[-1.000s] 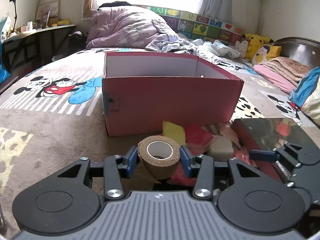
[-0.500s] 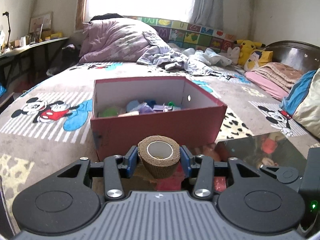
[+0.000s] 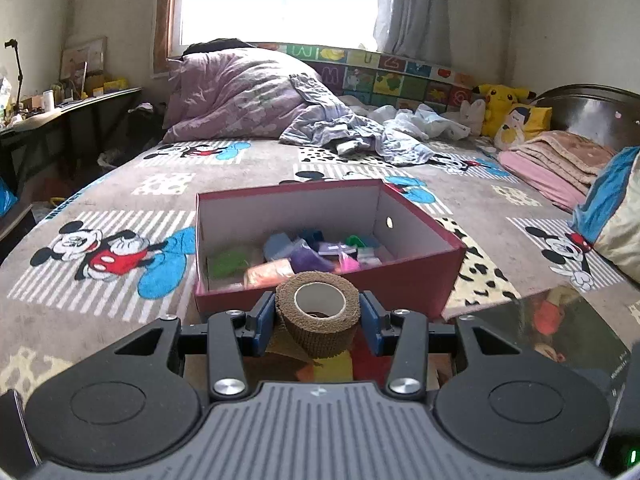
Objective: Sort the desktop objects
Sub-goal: 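Lift the tape roll with the left gripper and lower it into the pink box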
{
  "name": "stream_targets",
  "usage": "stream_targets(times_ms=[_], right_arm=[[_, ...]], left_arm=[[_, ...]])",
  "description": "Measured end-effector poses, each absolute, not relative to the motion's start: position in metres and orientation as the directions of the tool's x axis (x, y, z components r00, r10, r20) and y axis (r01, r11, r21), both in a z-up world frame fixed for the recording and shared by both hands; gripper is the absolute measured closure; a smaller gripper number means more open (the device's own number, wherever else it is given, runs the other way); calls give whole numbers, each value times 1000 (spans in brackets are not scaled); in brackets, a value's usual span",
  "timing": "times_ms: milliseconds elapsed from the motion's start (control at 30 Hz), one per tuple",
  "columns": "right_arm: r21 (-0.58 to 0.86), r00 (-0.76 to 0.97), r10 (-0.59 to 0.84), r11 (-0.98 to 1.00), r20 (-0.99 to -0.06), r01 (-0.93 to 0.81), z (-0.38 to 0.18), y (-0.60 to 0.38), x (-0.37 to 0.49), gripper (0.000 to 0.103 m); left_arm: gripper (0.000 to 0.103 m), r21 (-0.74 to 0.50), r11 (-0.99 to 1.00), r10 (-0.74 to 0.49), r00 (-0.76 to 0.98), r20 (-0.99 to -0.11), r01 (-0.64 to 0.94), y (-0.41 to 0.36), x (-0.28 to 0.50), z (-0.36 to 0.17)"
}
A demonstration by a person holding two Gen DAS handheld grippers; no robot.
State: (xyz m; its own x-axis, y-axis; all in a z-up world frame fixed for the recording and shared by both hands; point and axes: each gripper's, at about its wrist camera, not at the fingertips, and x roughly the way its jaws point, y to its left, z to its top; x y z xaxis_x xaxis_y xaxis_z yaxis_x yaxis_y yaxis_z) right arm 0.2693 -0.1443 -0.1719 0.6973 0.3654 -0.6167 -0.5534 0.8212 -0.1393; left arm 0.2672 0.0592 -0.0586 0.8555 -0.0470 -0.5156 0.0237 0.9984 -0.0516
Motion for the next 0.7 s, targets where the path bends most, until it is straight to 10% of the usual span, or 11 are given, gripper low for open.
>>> stream_targets(times_ms=[700], right_arm=[[-235,718,335,789,-611,-568,-181,-131,260,52]], left_arm=[[60,-97,993,-6,811,-585,-63,91,380,-55]])
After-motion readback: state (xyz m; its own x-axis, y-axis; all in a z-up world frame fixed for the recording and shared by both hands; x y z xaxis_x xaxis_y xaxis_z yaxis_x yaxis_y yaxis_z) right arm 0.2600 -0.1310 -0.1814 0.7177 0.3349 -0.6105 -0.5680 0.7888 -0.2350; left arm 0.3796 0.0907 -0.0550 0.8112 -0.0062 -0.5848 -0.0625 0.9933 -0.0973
